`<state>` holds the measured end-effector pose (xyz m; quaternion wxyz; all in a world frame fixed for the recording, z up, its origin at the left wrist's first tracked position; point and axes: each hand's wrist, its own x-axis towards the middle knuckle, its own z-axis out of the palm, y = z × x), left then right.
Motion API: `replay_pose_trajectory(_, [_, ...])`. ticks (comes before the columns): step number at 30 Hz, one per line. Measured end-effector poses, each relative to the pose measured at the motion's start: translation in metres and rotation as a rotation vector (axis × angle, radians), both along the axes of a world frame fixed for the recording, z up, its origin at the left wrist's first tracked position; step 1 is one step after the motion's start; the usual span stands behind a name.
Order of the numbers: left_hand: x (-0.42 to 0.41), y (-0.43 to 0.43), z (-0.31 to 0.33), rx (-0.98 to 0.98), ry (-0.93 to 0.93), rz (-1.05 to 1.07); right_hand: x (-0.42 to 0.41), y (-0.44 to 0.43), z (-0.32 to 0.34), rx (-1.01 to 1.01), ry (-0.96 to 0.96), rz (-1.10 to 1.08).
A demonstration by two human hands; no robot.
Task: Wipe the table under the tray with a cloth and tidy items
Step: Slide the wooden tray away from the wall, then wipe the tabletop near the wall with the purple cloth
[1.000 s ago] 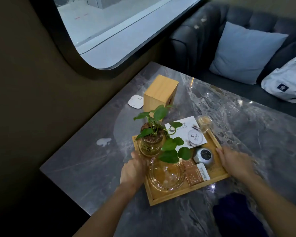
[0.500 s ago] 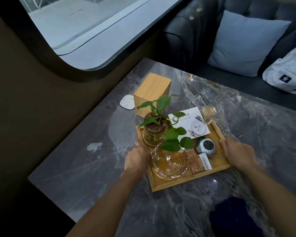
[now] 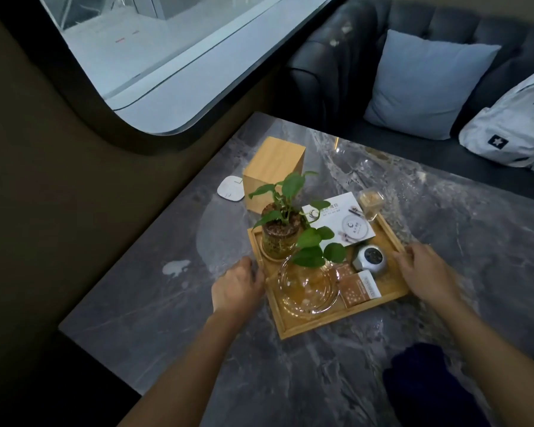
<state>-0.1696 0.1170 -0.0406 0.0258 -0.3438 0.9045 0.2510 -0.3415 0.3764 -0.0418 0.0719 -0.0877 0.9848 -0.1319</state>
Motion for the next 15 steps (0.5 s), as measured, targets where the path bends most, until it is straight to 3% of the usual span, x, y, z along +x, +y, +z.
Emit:
replay_pose_trajectory(5, [0.026,-0.003,-0.005,-0.02,0.083,-0.003,0.028,0.009,0.008,-0.006,0.085,-0.062])
replay_pose_trajectory(11, [0.061,-0.001,-0.015,-0.099,0.075,-0.109,0.071,0.03,0.009,-0.116,0.024,-0.16])
replay_pose_trajectory(15, [0.079,0.007,-0.022,-0.079,0.041,-0.146,0.107,0.041,0.004,-0.082,-0.003,-0.194])
